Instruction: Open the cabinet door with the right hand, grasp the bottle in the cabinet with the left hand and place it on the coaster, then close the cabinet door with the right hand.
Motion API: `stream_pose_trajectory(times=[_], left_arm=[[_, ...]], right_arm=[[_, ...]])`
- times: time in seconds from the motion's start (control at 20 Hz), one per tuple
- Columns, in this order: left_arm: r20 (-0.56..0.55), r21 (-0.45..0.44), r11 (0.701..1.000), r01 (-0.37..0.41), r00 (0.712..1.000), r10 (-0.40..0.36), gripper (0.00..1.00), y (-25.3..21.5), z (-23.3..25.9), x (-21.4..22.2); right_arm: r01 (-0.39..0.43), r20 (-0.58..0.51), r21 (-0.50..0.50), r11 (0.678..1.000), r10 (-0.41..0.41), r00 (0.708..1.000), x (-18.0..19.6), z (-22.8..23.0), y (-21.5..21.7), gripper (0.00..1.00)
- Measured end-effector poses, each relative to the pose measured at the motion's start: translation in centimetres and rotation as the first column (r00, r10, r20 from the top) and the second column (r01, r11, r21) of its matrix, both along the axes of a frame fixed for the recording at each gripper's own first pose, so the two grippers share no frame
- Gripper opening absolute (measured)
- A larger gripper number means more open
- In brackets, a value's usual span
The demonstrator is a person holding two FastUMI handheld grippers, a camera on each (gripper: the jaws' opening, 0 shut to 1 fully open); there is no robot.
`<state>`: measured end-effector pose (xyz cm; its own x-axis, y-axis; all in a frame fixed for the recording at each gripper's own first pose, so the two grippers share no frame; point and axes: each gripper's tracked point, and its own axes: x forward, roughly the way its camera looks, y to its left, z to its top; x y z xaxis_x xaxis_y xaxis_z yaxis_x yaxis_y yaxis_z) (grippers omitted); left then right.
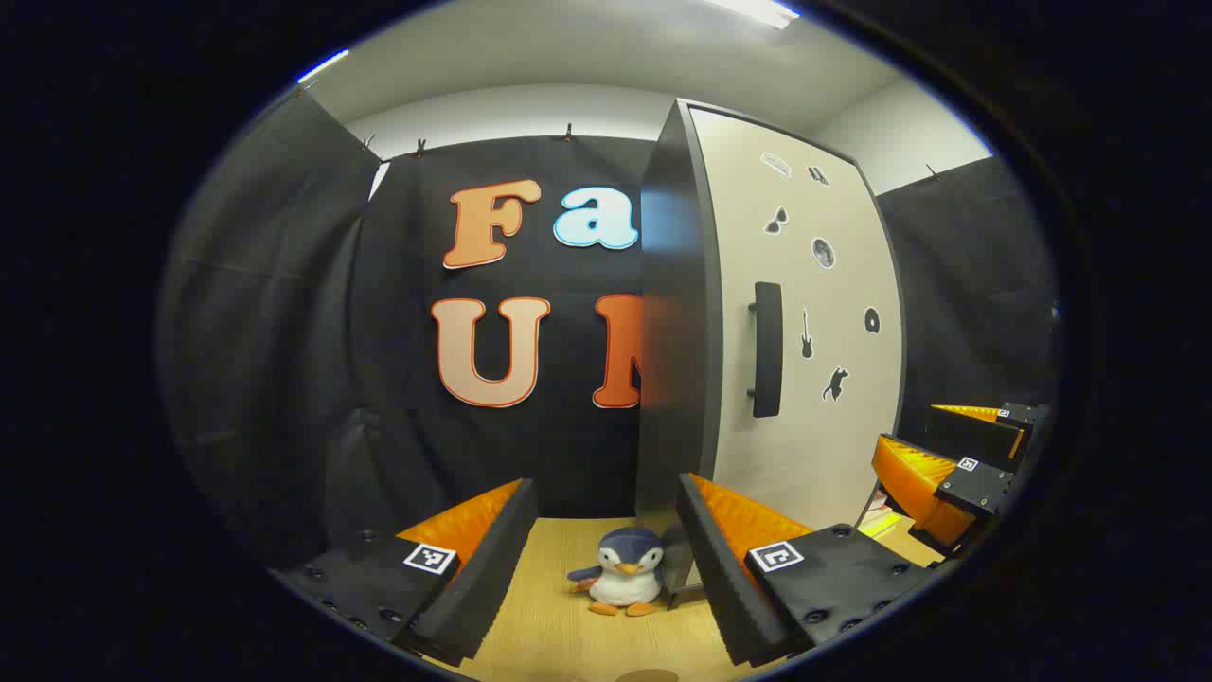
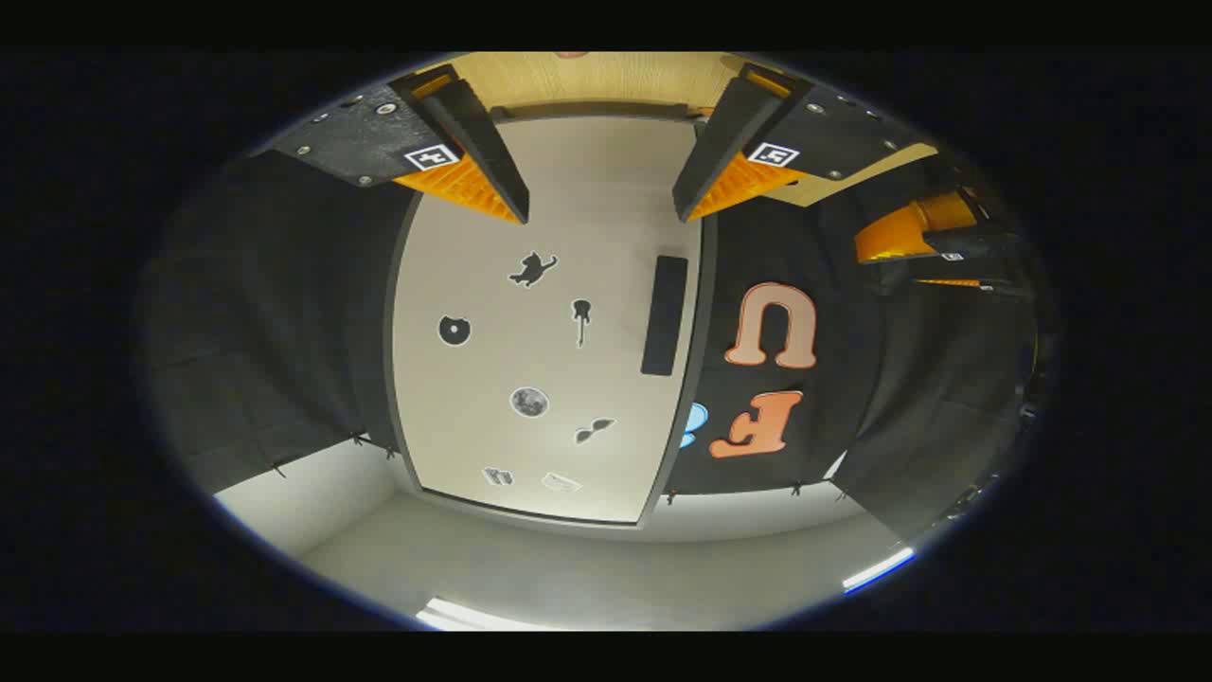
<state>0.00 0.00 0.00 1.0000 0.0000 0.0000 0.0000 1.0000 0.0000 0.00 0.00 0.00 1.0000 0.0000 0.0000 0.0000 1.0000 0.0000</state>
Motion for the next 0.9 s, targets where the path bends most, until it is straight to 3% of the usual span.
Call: stream_pose_trajectory(times=[0.4, 0.9], left_arm=[[0.009, -0.009, 0.999, 0.043, 0.999, -0.043, 0.99, -0.2, 0.0, 0.7], [0.009, -0.013, 1.0, 0.023, 1.0, -0.023, 0.99, 0.5, -0.5, 1.6]], right_arm=[[0.011, 0.001, 0.012, 1.0, -0.011, 1.0, 0.6, 0.4, 0.6, 0.95], [-0.019, 0.003, -0.009, 1.0, 0.019, 1.0, 2.8, 0.6, 1.9, 0.95]])
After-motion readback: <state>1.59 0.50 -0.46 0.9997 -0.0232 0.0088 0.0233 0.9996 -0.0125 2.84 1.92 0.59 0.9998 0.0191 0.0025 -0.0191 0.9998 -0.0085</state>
